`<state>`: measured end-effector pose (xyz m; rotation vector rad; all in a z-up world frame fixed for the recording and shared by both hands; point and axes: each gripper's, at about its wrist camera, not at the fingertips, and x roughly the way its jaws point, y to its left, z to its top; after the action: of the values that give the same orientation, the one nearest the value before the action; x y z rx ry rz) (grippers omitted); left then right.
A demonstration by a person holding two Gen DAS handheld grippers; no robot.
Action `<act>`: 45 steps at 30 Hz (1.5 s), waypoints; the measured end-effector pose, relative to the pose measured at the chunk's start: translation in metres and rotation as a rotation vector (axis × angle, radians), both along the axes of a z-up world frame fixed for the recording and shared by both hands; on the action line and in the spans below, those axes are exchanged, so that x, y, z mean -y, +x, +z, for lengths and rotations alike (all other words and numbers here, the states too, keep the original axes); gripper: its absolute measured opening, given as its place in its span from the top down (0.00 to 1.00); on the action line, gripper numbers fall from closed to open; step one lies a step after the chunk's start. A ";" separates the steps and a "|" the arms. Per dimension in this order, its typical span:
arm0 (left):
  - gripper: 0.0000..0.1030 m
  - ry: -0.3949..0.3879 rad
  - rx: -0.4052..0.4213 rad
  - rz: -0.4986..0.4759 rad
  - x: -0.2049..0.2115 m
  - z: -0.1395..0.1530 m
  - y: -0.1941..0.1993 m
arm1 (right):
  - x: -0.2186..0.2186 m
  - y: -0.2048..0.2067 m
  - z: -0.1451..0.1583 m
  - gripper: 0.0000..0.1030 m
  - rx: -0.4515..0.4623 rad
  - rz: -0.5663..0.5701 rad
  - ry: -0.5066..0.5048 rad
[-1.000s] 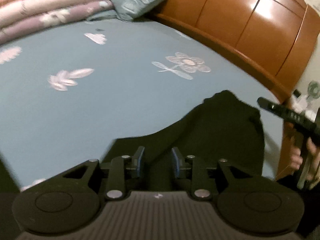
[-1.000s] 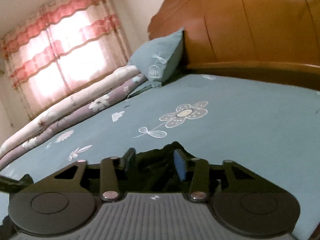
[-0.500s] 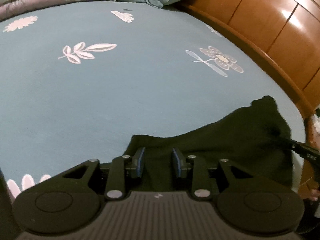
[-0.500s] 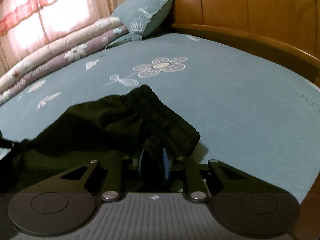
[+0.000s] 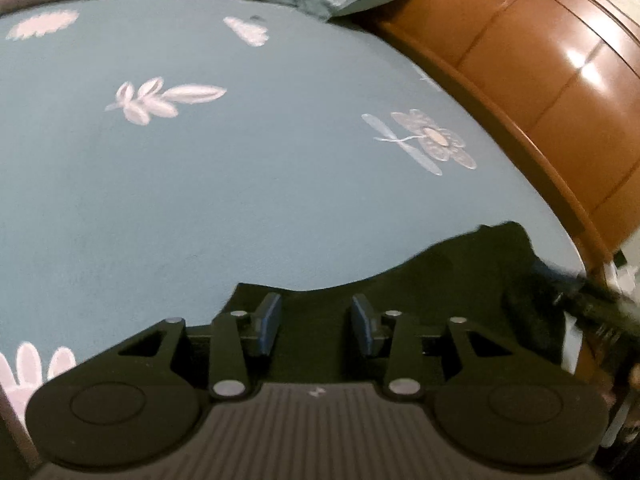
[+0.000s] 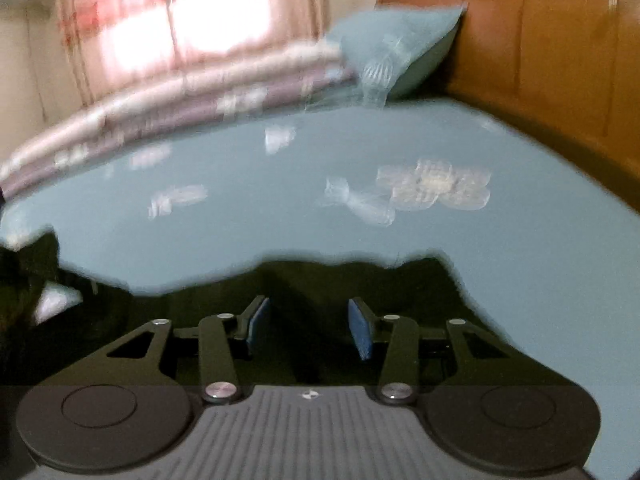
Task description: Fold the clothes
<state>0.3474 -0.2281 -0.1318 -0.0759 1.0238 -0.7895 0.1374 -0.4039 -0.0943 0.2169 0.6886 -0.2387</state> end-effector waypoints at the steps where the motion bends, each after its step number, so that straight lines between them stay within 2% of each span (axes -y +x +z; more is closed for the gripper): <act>1: 0.63 -0.009 -0.002 0.003 -0.001 -0.002 0.001 | 0.002 -0.003 -0.008 0.53 -0.054 0.005 -0.001; 5: 0.61 0.018 0.027 -0.013 0.003 -0.001 0.000 | 0.011 -0.033 -0.016 0.53 -0.086 0.030 0.029; 9: 0.62 0.010 0.012 0.009 0.004 0.003 0.003 | 0.010 -0.041 -0.012 0.53 -0.044 0.018 0.038; 12: 0.61 0.003 0.039 0.000 0.004 0.015 -0.008 | 0.010 -0.043 -0.004 0.51 0.054 0.017 0.033; 15: 0.60 0.012 0.095 -0.061 0.011 0.027 -0.029 | 0.022 -0.044 0.007 0.50 0.156 -0.038 0.056; 19: 0.59 -0.002 0.111 -0.173 0.028 0.038 -0.064 | 0.037 -0.023 0.016 0.49 0.209 -0.061 0.113; 21: 0.58 -0.014 0.103 -0.235 0.039 0.040 -0.083 | 0.044 -0.008 0.011 0.49 0.185 -0.047 0.168; 23: 0.57 -0.025 0.115 -0.303 0.048 0.041 -0.103 | 0.060 0.004 -0.003 0.50 0.142 -0.079 0.239; 25: 0.55 -0.025 0.130 -0.352 0.055 0.035 -0.121 | 0.079 0.001 -0.014 0.61 0.154 -0.118 0.328; 26: 0.49 -0.012 0.127 -0.378 0.058 0.029 -0.127 | 0.089 -0.004 -0.017 0.61 0.175 -0.125 0.384; 28: 0.51 0.073 0.073 -0.394 0.063 0.006 -0.132 | 0.101 -0.019 -0.016 0.59 0.229 -0.130 0.469; 30: 0.53 0.078 0.071 -0.377 0.059 0.000 -0.134 | 0.102 -0.036 -0.008 0.49 0.250 -0.142 0.428; 32: 0.53 0.051 0.070 -0.365 0.057 0.012 -0.136 | 0.100 -0.052 -0.002 0.48 0.260 -0.163 0.399; 34: 0.51 -0.007 0.089 -0.371 0.057 0.028 -0.141 | 0.100 -0.064 0.000 0.47 0.270 -0.156 0.422; 37: 0.49 -0.049 0.119 -0.419 0.066 0.038 -0.156 | 0.096 -0.058 -0.002 0.46 0.228 -0.123 0.441; 40: 0.49 -0.025 0.124 -0.457 0.079 0.029 -0.168 | 0.095 -0.050 -0.011 0.46 0.163 -0.148 0.408; 44: 0.50 0.031 0.071 -0.455 0.085 0.002 -0.176 | 0.109 -0.058 -0.013 0.46 0.213 -0.221 0.425; 45: 0.49 0.027 0.078 -0.452 0.083 0.000 -0.179 | 0.112 -0.061 -0.013 0.46 0.209 -0.237 0.433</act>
<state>0.1686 -0.3109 -0.1321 0.2162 0.9889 -1.1785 0.0764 -0.5160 -0.1073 0.7299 0.4991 -0.2863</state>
